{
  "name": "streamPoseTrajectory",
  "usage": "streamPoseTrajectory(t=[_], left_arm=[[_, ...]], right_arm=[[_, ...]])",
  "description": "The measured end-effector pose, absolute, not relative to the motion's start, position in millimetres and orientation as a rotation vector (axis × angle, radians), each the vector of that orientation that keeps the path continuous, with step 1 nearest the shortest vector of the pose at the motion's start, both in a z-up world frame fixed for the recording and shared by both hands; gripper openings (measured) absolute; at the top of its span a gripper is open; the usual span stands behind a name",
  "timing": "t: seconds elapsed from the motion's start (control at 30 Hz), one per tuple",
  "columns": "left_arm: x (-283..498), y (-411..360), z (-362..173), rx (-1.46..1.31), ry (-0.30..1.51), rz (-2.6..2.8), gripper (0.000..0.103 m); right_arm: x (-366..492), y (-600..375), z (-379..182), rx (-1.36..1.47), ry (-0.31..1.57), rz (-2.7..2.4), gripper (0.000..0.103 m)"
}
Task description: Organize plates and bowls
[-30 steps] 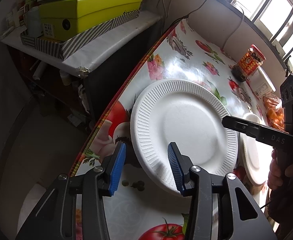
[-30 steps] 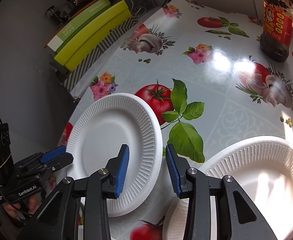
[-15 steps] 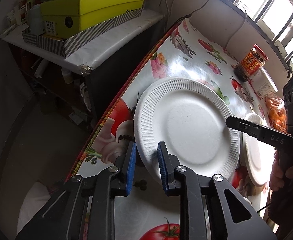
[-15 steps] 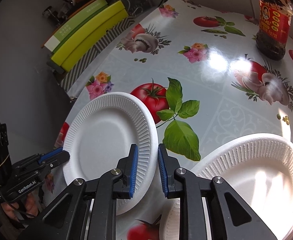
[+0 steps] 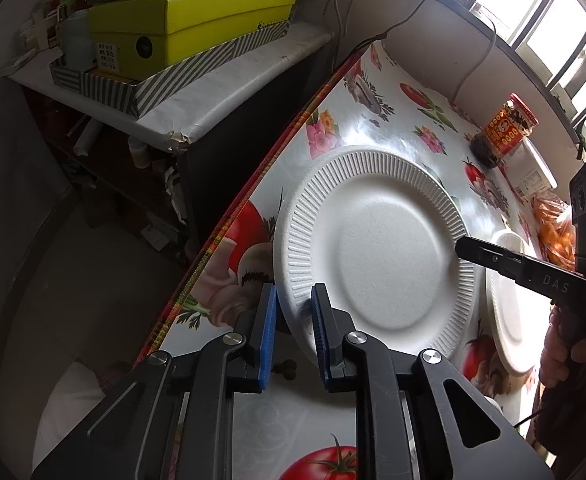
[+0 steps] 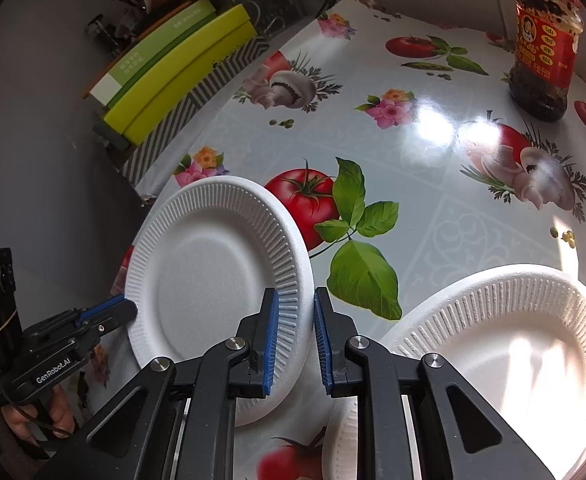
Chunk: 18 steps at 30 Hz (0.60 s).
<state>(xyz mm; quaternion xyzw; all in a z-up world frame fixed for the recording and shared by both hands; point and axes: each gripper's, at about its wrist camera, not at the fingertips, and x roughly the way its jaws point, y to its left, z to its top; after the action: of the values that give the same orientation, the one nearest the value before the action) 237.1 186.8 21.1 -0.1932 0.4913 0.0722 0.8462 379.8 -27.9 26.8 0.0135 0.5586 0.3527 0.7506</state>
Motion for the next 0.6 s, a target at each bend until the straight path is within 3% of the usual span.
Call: streamPoseTrajectory(t=[0.6], left_arm=[[214,180,46,-0.400,1.000,0.131,0.018]], right_arm=[[356,-44,53,0.050,1.190,0.772,0.017]])
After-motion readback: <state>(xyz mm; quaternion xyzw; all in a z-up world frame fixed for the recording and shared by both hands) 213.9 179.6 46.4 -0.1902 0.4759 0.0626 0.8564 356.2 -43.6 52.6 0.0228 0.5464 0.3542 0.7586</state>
